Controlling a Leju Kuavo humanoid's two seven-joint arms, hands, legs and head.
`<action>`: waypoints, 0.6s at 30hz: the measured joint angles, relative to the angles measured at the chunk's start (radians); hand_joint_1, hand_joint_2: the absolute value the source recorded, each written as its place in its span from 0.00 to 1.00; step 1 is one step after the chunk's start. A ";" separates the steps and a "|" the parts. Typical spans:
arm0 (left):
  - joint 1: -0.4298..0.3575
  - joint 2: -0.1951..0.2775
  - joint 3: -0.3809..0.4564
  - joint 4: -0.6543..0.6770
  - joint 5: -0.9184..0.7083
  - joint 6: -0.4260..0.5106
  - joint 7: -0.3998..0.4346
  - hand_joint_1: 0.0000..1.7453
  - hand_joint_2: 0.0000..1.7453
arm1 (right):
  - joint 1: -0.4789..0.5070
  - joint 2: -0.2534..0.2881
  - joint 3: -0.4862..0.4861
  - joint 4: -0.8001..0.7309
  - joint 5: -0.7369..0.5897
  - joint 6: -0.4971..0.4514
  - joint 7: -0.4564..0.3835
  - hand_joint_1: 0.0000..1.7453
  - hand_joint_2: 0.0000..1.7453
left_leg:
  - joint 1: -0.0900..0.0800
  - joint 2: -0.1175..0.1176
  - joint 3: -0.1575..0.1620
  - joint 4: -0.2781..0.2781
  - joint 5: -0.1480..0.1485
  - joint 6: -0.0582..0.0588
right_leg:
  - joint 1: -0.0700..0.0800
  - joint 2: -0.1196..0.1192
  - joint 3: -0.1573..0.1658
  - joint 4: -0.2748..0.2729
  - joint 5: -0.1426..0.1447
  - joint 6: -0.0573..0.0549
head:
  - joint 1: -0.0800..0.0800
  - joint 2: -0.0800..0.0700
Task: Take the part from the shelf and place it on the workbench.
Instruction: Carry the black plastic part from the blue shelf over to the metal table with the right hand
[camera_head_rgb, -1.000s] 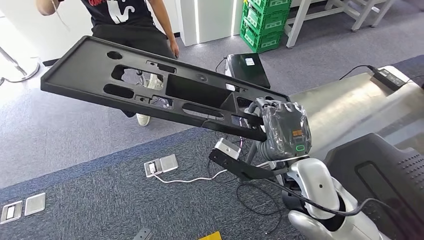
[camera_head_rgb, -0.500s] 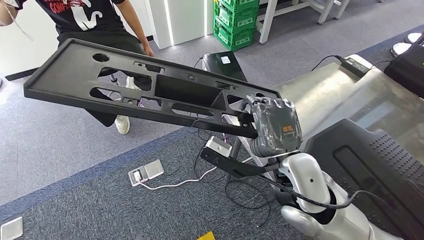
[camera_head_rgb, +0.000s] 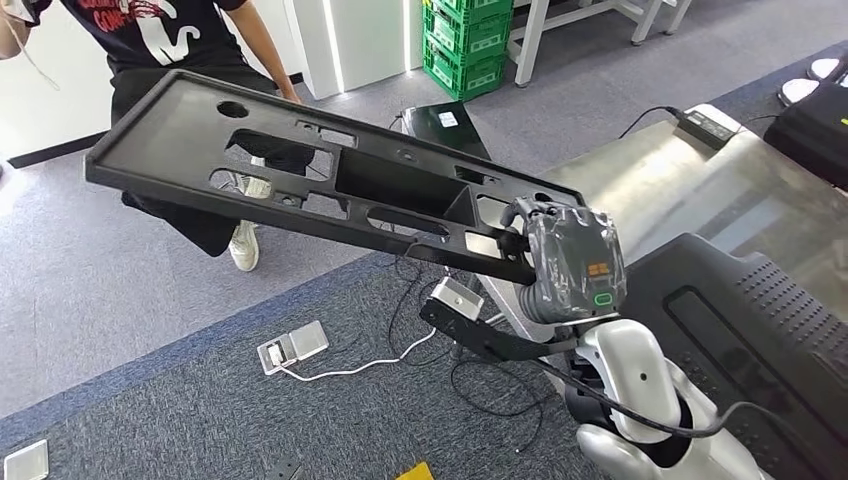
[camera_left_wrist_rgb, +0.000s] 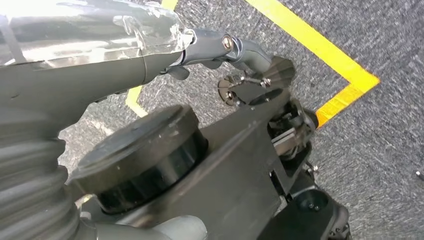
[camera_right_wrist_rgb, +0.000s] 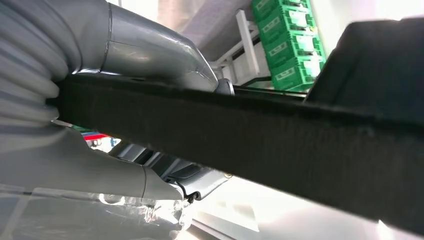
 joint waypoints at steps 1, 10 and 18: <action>0.000 0.000 0.001 0.000 0.000 0.000 0.000 0.00 1.00 | 0.000 0.000 -0.001 0.000 -0.001 0.000 0.000 1.00 1.00 | 0.001 0.001 0.002 0.002 -0.004 -0.005 | -0.002 0.004 0.002 -0.004 0.002 -0.005 | -0.001 0.000; 0.000 0.000 0.003 0.000 -0.006 0.000 0.000 0.00 1.00 | -0.002 0.000 -0.002 0.002 -0.010 -0.003 0.000 1.00 1.00 | 0.011 -0.034 -0.086 0.195 -0.064 -0.025 | -0.006 0.048 0.010 -0.007 0.004 -0.023 | -0.037 0.000; -0.004 0.001 0.005 0.000 -0.009 0.000 0.002 0.00 1.00 | -0.005 -0.002 -0.002 0.002 -0.019 -0.011 0.000 1.00 1.00 | 0.014 -0.052 -0.011 0.003 0.007 0.009 | -0.010 0.064 -0.018 0.038 -0.022 0.015 | -0.035 0.000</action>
